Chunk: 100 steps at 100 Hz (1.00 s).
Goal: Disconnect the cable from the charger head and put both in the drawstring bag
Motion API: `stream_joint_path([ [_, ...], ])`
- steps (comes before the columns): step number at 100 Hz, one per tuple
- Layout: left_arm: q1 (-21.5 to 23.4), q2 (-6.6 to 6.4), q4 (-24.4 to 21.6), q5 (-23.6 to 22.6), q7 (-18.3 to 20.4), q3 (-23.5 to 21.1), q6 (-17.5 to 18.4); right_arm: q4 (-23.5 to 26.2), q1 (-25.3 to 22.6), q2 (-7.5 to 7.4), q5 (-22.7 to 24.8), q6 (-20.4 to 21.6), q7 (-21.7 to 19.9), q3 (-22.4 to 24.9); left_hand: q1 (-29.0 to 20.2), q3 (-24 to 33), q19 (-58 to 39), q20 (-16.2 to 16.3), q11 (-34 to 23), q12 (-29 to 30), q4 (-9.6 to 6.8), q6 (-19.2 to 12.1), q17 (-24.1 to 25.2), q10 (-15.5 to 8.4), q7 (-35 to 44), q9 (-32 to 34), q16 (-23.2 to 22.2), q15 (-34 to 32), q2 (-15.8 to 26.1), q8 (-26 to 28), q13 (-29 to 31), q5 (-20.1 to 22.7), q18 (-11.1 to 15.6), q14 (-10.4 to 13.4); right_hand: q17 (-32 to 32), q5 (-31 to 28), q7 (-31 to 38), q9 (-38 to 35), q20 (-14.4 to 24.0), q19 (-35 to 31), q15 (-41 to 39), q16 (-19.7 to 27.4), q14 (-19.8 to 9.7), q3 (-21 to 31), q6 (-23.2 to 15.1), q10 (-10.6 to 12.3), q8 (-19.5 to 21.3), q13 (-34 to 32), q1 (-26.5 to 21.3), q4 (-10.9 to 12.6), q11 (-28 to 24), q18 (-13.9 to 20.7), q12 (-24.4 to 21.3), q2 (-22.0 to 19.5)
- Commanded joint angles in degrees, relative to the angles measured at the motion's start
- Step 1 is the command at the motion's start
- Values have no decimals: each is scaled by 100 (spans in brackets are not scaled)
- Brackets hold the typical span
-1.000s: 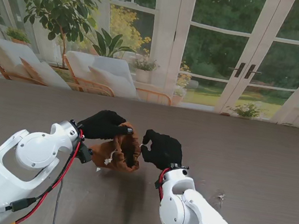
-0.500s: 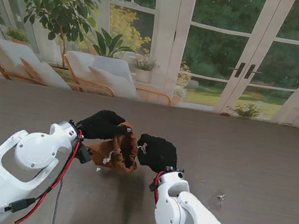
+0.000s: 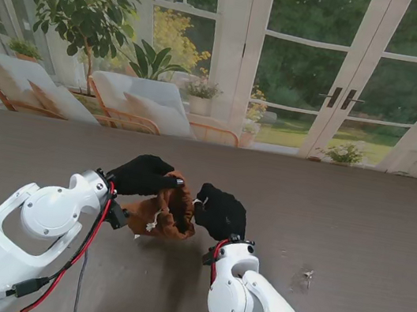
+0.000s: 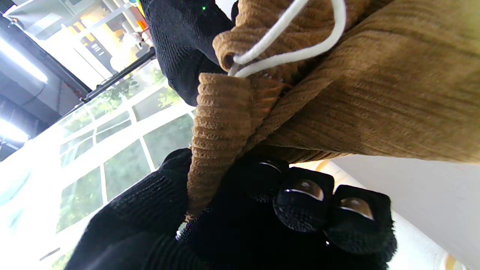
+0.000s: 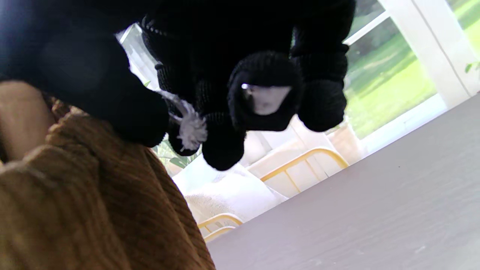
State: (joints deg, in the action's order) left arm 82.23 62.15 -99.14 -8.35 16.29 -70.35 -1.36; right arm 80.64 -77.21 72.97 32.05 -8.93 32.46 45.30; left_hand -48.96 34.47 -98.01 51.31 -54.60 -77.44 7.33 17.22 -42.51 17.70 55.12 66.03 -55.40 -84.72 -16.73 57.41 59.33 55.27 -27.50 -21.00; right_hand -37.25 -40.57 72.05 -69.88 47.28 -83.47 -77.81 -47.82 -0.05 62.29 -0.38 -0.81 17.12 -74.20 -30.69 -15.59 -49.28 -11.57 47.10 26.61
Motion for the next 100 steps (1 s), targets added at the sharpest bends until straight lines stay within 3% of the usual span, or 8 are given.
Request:
stream_joint_path([
  [1,3,31,-43,35,92,-6,-14,-53,-61,112,-62,16,28,-9,-108,164,-191,-10,22,26,55,157,-87,2,46,123,59,-25,179,-4,101,119,221,-43,-2182,239,251,-364,-50,-289,-195,-80,-136,-158,113,110,121,-129,-122,-221,-98,22,56,-194],
  [40,40,32,-67,23,76,-21,-42,-275,-80,463,-547,99,859,17,-100,169,-196,-13,19,32,55,152,-94,14,46,129,61,-28,175,-6,106,118,219,-45,-2579,484,645,-769,-87,-425,-557,-241,-185,-154,137,185,238,-129,-32,-259,-44,-16,-49,-307],
  [82,75,34,-66,28,70,-11,-84,-491,20,498,-381,496,1199,-10,-106,168,-193,-12,20,34,55,159,-95,15,42,127,63,-28,181,-11,105,115,205,-46,-2603,575,731,-890,-94,-523,-657,-285,-252,-138,-183,253,229,-126,39,-262,-50,76,-76,-282],
  [100,140,20,-144,-8,103,-61,-156,-440,16,422,-353,493,990,16,-115,155,-192,-11,28,36,58,167,-95,24,34,114,62,-20,189,-18,89,114,205,-64,-2455,560,667,-699,-114,-442,-545,-224,-98,-207,-238,87,188,-117,2,-239,-22,-30,-54,-243],
])
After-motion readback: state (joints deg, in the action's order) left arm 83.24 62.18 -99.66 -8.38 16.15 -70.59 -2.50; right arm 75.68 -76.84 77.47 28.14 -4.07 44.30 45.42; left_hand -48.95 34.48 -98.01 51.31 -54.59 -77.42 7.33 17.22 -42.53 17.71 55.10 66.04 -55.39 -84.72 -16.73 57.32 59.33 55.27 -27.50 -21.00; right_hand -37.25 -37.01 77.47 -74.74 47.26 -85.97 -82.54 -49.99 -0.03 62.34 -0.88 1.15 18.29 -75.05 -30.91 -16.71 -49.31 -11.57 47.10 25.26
